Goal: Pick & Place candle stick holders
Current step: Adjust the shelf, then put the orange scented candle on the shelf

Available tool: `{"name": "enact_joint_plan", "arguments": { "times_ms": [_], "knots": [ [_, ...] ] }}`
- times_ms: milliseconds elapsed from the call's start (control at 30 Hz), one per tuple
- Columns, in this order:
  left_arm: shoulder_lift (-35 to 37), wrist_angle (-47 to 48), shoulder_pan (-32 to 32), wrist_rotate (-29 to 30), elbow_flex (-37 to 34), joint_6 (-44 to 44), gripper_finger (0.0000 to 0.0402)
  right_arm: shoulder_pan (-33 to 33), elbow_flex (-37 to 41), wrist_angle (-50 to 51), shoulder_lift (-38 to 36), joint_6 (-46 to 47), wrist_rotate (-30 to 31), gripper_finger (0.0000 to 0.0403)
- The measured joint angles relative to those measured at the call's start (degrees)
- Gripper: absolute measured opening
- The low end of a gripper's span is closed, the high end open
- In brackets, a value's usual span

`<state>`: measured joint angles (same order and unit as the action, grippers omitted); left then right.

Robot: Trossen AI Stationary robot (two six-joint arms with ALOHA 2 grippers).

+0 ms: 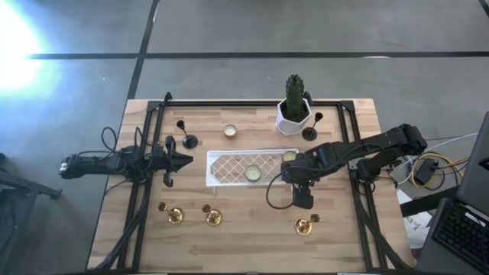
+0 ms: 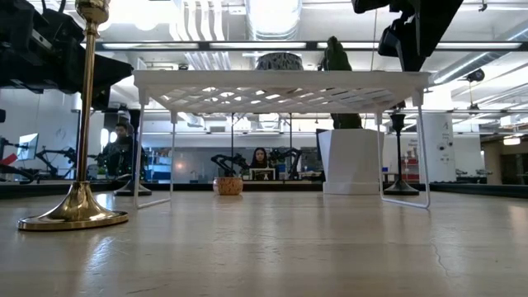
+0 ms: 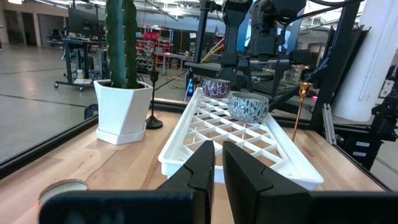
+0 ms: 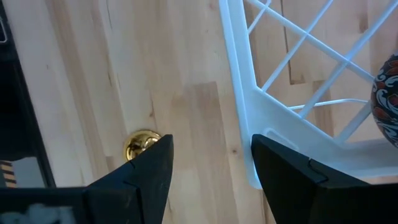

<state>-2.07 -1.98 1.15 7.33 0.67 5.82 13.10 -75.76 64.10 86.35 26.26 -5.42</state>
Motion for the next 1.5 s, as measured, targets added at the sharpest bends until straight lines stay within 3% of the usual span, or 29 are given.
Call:
{"name": "enact_joint_plan", "arguments": {
  "times_ms": [400,800,967,1167,1333,1500],
  "knots": [
    [0.0,0.0,0.0,0.0,0.0,0.0,0.0037,0.1,-1.1,0.1,0.0,-0.2,0.2,0.021],
    [0.0,0.0,0.0,0.0,0.0,0.0,0.0037,2.7,-7.9,8.2,-0.1,0.5,9.9,0.021],
    [0.0,0.0,0.0,0.0,0.0,0.0,0.0037,5.6,-13.1,15.8,-1.1,7.9,22.0,0.0202],
    [0.0,0.0,0.0,0.0,0.0,0.0,0.0037,10.3,-17.1,16.6,-5.5,13.8,29.4,0.0152],
    [0.0,0.0,0.0,0.0,0.0,0.0,0.0037,14.6,-17.0,17.0,-11.3,16.7,36.6,0.0083],
    [0.0,0.0,0.0,0.0,0.0,0.0,0.0037,17.8,-15.6,17.2,-16.1,17.6,38.3,0.0016]
  ]
}}
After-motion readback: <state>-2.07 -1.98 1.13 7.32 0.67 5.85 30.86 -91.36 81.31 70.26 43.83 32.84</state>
